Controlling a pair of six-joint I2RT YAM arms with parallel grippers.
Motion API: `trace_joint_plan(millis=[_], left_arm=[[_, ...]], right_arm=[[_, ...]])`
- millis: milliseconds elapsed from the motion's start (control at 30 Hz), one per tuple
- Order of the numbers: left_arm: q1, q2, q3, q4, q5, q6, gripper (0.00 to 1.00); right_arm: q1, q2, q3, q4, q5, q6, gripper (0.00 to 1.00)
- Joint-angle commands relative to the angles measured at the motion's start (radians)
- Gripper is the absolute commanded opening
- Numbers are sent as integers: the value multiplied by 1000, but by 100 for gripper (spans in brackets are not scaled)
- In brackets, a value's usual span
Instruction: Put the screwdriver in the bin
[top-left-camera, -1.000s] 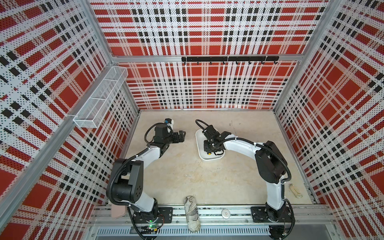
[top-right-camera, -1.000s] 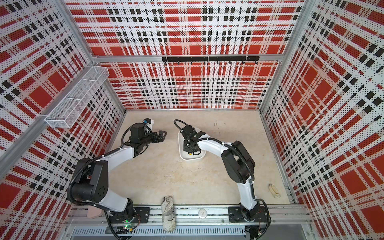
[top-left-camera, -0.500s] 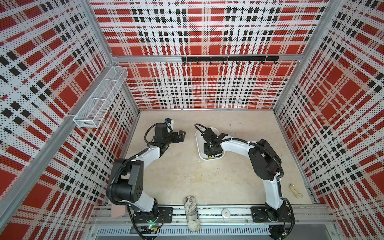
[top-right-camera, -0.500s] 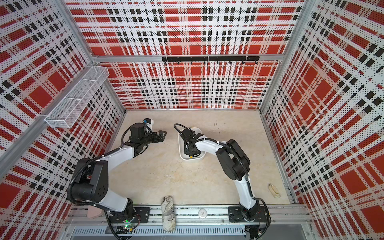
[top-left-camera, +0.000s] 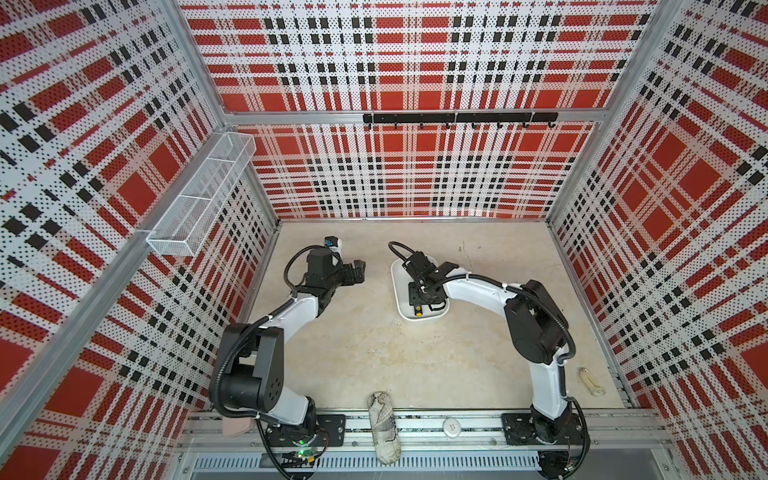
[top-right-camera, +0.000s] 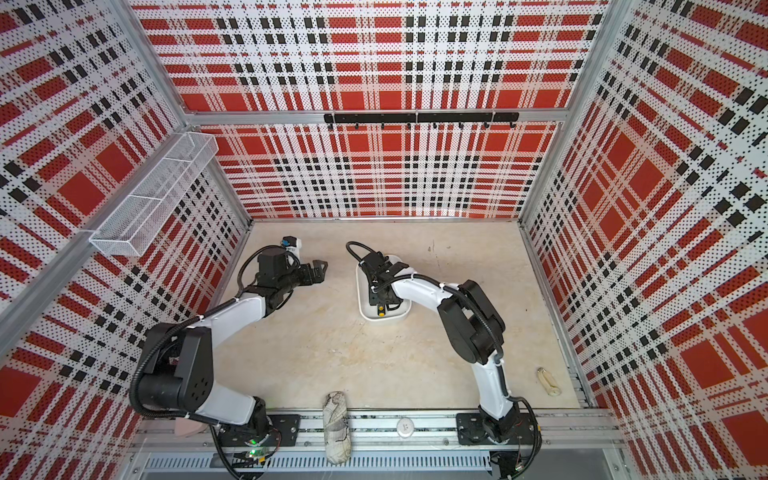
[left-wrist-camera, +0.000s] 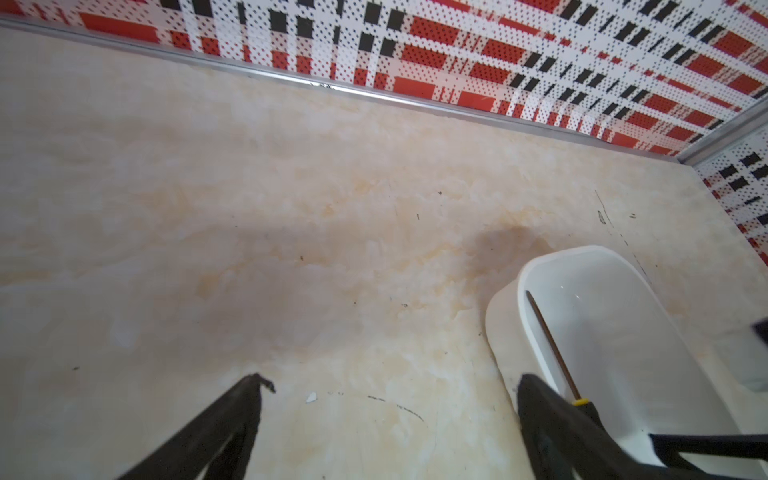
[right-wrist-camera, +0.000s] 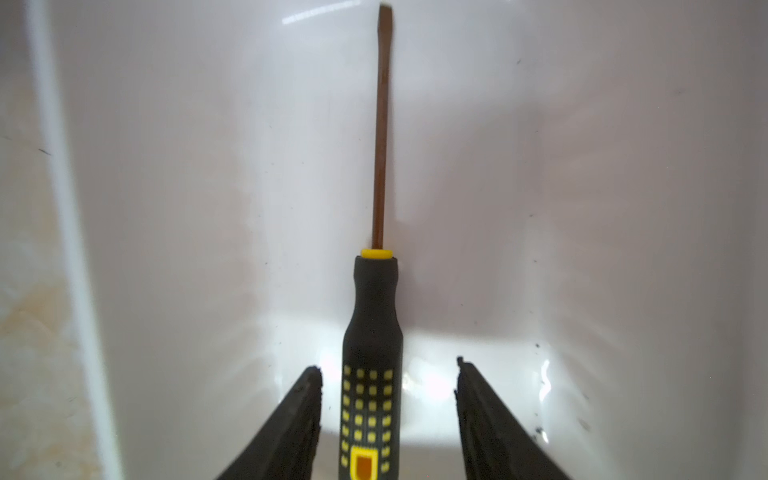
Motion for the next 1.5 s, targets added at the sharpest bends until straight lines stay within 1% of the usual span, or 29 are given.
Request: trace_joint_plan(millis=[0,67,100,200,267,333,433,467,500,567,600,633,700,800,900,967,1033,1167,1267,1467], left_arm=[[28,-93,-23,31,-61,11,98],[55,-147,-49,77,-34,-10,98],[74,-173,-66,103,-23,-27,98],[120,-236,-114,173,3,-65,98],[137,-258,-134,194,-7,-67,98],[149,-264,-141,194,-18,-59,98],[160,-260,-157,209,-32,-46,98],[163,-260,-170,228,-37,-36,98],[166,-262,-187,253,-51,-26,98],[172,-265,-215,292,-93,-12,98],[177,-262,-229,311,-107,-5,98],[183,-261,-239,328,-117,0,98],[196,-249,-267,377,-134,7,98],[205,-230,-299,432,-152,27,98],[205,-225,-343,521,-174,62,98],[205,-225,-379,590,-186,83,98],[206,-221,-419,674,-187,103,98],[206,-199,-511,869,-178,141,98],[207,-168,-578,1017,-177,140,98],[217,-118,-621,1108,-150,132,98]], right_arm=[[0,-160,-5,-33,62,-95,56],[-16,-230,-30,-42,90,-116,56],[-29,-268,-49,-46,103,-155,55],[-88,-389,-133,-20,85,-207,55],[-127,-478,-216,34,71,-257,56],[-149,-561,-300,87,129,-321,57],[-155,-693,-464,247,232,-501,58],[-157,-743,-527,318,278,-557,61],[-160,-793,-600,401,314,-623,64],[-177,-882,-750,591,361,-751,65],[-193,-929,-834,709,368,-814,65],[-216,-967,-919,805,364,-846,65],[-309,-1045,-1049,978,301,-843,65],[-462,-1104,-1168,1111,224,-742,64],[-560,-1109,-1258,1242,175,-703,64],[-592,-1083,-1318,1368,155,-702,64],[-616,-1034,-1347,1447,134,-682,64],[-625,-897,-1395,1645,118,-662,65],[-626,-801,-1402,1757,97,-650,64],[-629,-609,-1406,1992,75,-671,64]])
